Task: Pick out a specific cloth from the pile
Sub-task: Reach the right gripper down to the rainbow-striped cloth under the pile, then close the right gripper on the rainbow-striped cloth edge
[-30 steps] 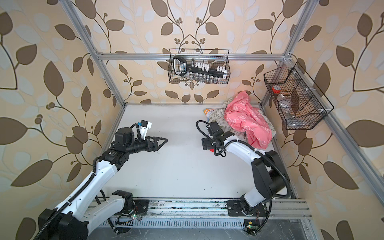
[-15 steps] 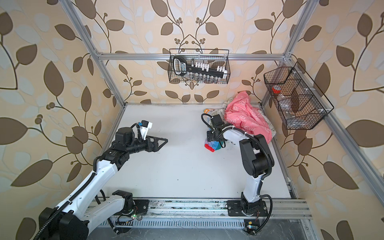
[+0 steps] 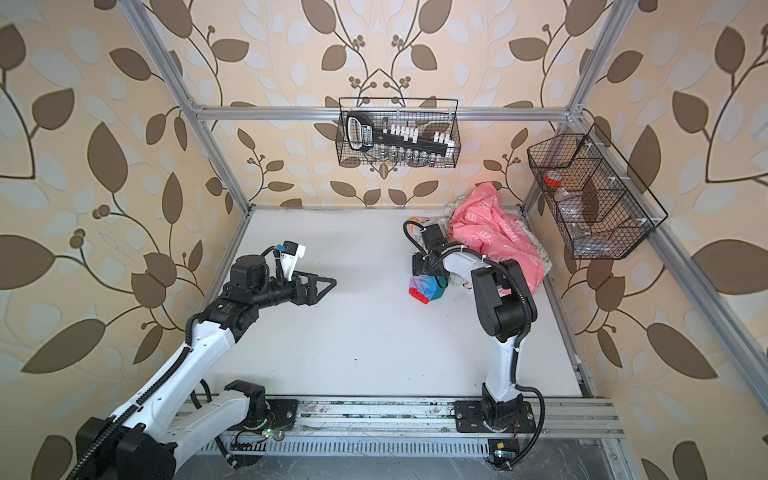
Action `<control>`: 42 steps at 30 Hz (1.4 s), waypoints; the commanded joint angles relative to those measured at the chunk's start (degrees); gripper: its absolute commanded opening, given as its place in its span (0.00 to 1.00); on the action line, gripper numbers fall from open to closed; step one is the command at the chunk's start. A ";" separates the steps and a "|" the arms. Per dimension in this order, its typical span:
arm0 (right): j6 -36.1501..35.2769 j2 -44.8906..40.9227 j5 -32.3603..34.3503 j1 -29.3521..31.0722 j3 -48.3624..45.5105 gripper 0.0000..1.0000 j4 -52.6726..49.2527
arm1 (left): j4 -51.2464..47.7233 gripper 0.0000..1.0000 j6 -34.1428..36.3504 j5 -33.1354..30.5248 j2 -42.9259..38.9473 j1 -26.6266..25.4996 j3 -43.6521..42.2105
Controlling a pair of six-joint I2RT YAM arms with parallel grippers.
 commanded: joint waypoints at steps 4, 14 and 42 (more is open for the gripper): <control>-0.50 1.04 4.50 -0.33 4.14 0.80 -0.74 | 0.94 0.98 1.92 2.28 -1.04 -0.83 0.74; -0.49 4.84 4.83 -1.17 6.04 0.80 -1.26 | 0.94 0.98 2.05 1.77 -1.46 -0.92 0.56; -0.64 6.01 4.40 -0.05 5.84 0.00 -1.69 | 0.33 0.99 2.88 1.25 -2.72 -1.10 0.47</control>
